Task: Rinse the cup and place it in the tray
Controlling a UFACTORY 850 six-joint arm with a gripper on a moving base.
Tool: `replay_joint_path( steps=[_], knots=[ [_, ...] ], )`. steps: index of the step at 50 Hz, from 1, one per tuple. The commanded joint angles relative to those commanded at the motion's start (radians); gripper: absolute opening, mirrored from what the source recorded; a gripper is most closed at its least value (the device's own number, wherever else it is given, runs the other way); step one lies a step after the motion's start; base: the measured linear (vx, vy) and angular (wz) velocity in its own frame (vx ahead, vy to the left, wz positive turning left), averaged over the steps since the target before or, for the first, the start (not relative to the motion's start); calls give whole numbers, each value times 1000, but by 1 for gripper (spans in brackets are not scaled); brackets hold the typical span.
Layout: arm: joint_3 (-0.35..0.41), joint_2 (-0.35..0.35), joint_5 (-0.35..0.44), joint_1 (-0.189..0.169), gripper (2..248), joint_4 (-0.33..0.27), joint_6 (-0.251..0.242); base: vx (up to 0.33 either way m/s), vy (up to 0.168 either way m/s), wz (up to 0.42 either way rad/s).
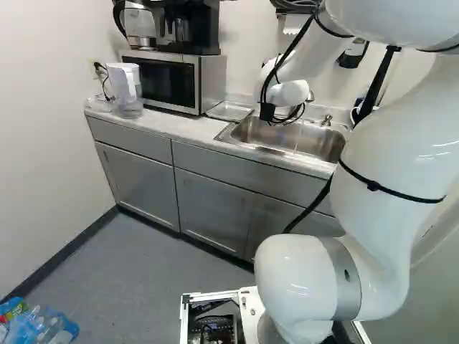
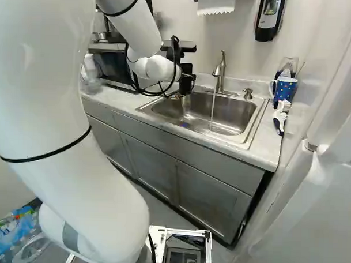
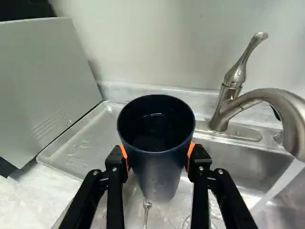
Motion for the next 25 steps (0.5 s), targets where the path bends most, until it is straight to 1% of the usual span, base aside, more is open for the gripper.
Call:
replay_joint_path(
  steps=[25],
  knots=[
    [-18,35,-17,0,126,0,0,0,0,0]
  ],
)
